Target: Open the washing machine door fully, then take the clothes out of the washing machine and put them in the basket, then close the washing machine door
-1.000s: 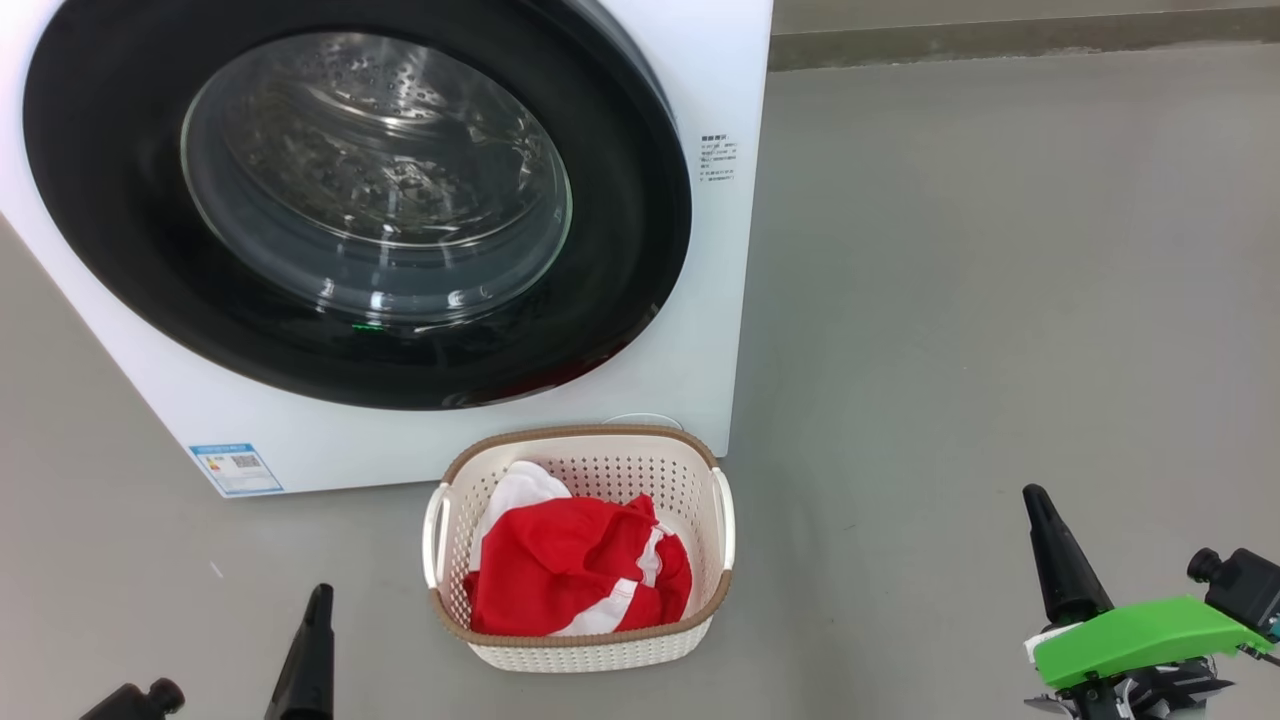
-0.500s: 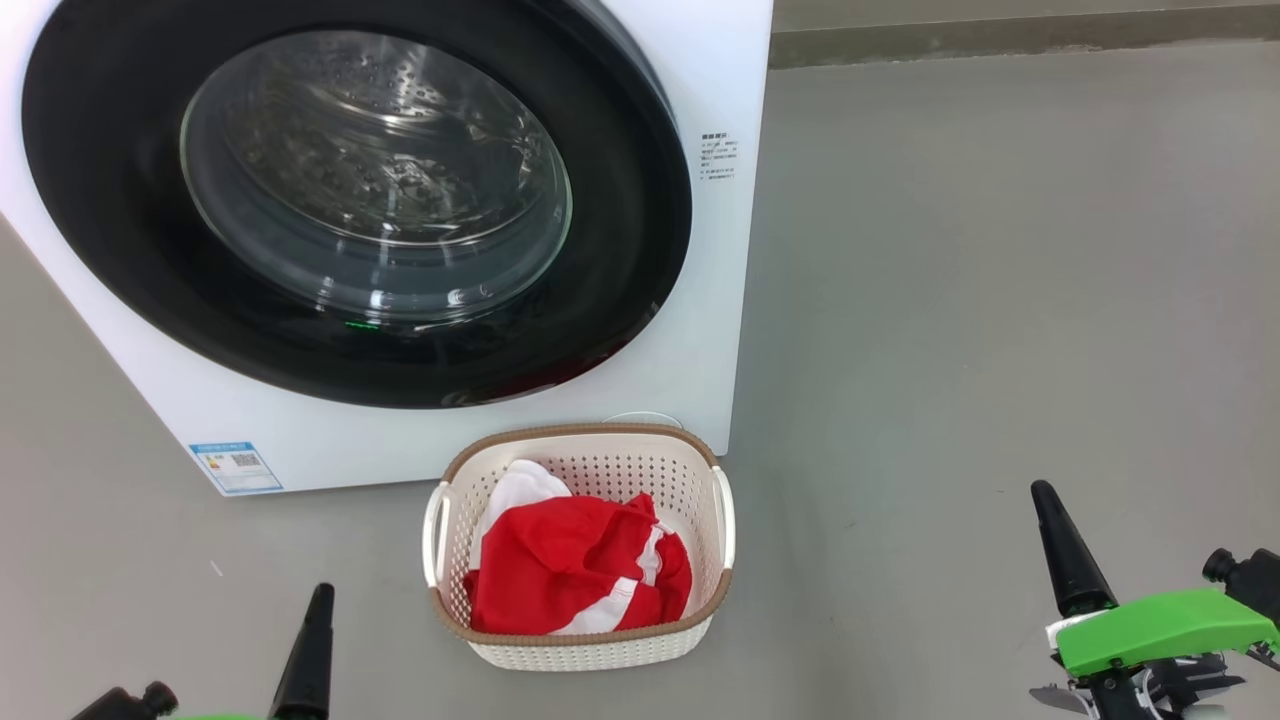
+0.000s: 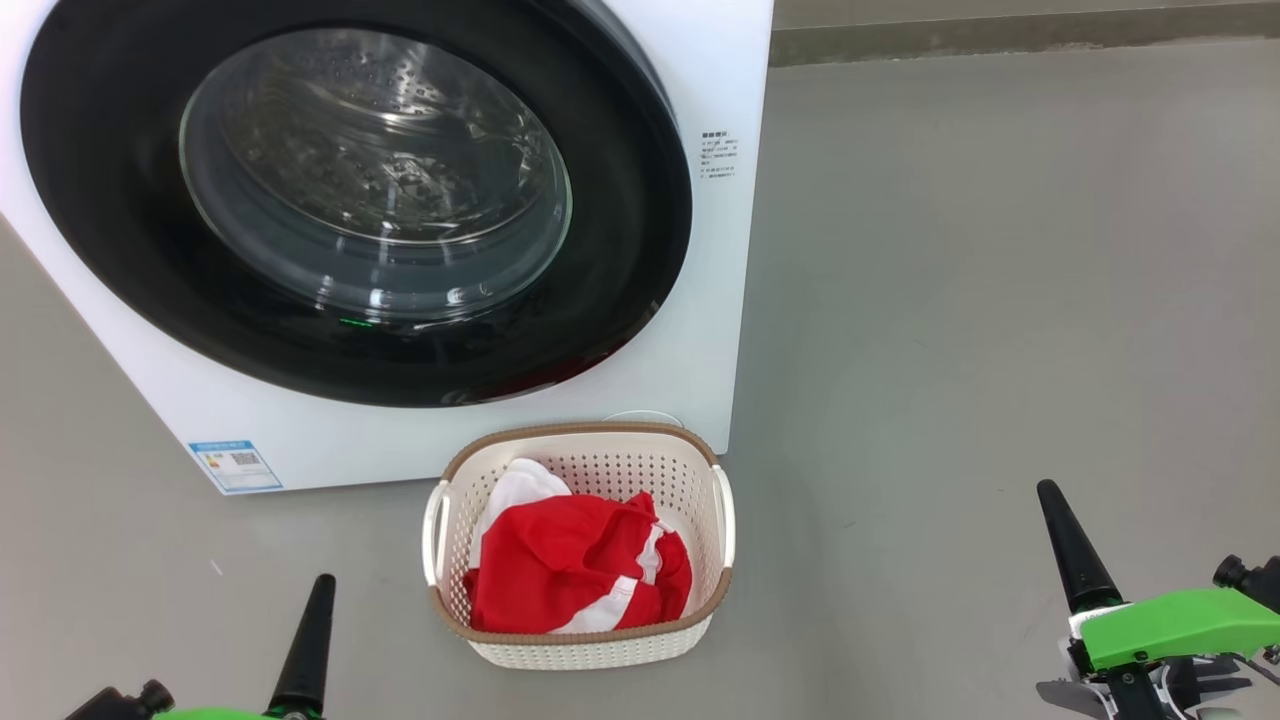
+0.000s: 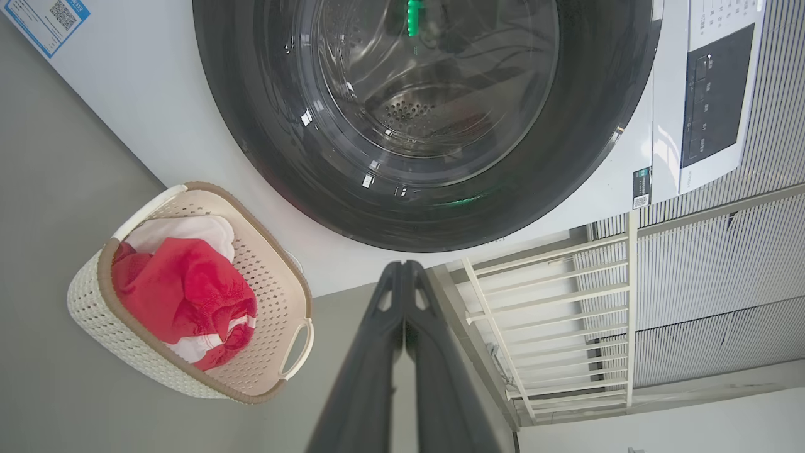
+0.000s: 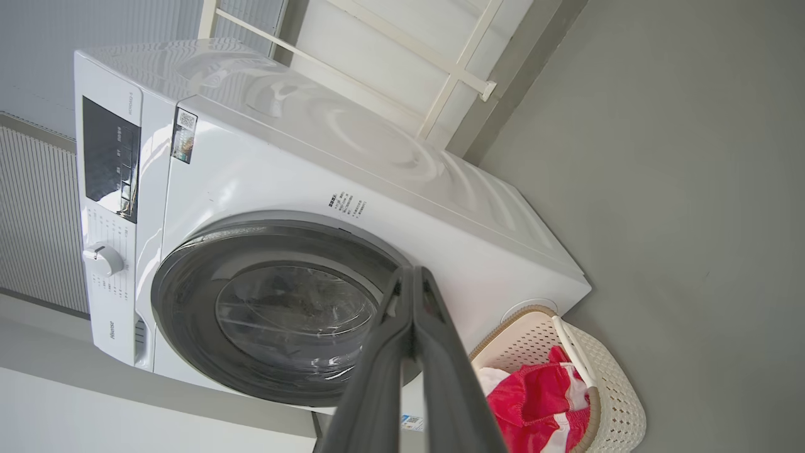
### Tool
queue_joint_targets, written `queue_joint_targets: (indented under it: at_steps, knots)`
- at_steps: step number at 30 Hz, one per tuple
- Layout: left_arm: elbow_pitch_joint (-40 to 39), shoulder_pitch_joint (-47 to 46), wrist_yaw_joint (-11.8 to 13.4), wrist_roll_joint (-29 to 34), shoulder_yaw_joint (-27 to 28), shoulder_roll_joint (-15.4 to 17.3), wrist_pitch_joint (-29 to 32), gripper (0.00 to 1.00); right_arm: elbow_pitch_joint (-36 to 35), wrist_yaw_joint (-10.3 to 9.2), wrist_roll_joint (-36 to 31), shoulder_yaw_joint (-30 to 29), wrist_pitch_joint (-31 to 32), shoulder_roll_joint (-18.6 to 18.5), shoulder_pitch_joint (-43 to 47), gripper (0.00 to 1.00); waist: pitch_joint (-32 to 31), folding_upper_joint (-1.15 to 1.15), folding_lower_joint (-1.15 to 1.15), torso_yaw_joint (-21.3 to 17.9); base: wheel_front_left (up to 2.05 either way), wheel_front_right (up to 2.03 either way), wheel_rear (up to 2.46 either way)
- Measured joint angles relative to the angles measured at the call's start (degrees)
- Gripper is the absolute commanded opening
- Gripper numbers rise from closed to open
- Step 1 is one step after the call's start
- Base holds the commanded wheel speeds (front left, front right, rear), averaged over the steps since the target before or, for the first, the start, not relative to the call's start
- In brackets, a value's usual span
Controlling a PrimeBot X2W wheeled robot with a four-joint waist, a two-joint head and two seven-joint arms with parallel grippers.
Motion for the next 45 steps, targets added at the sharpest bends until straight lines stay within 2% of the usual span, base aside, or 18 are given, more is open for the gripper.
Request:
queue_joint_targets:
  at_steps: [31,45]
  knots:
    - [0.83,-2.08,-0.91,-18.58,0.96,0.18,4.79,0.0,0.07,-0.01,19.09,-2.01,5.04,-0.11,-0.88,0.0,0.27,0.0,0.0,0.03,0.0,0.0,0.0]
    - [0.89,-2.1,-0.91,-18.81,0.99,0.18,4.79,0.0,0.07,-0.02,19.64,-2.11,5.04,-0.11,-0.9,0.0,0.27,0.0,0.0,0.03,0.0,0.0,0.0]
